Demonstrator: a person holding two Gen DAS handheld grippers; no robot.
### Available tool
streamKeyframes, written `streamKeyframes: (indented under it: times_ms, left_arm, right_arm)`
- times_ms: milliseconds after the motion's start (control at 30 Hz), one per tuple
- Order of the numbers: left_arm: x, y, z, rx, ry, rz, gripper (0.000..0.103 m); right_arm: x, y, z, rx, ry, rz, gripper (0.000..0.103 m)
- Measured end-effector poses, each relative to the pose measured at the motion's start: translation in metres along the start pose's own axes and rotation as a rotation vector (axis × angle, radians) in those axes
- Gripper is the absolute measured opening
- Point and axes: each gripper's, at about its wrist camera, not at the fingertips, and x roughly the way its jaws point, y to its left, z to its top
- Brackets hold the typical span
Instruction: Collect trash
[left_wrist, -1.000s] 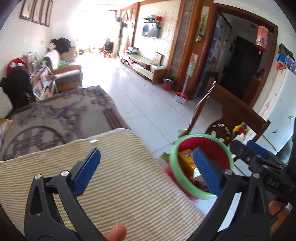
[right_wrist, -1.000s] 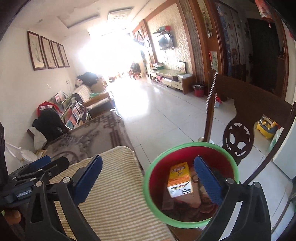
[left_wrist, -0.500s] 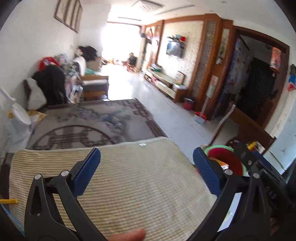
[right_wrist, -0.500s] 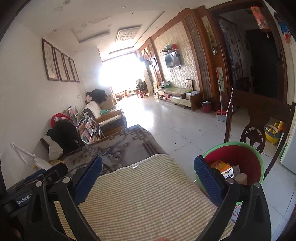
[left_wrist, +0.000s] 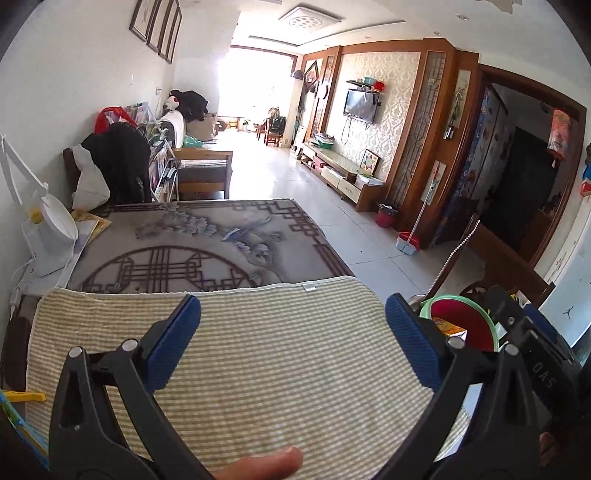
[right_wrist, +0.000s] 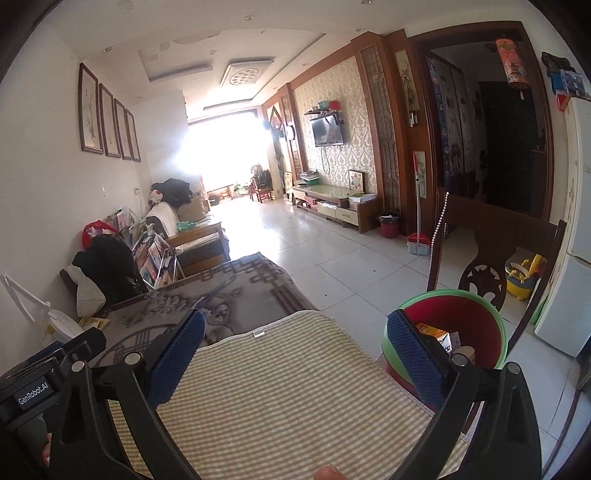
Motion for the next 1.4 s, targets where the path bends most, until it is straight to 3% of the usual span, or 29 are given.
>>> streamKeyframes:
  times_ms: [1400]
  left_arm:
    - [-0.001,0.035,-0.010,-0.027,0.046,0.028,0.098]
  right_arm:
    - [0.004,0.017,-0.017,-0.009,0.039,0.010,0.096]
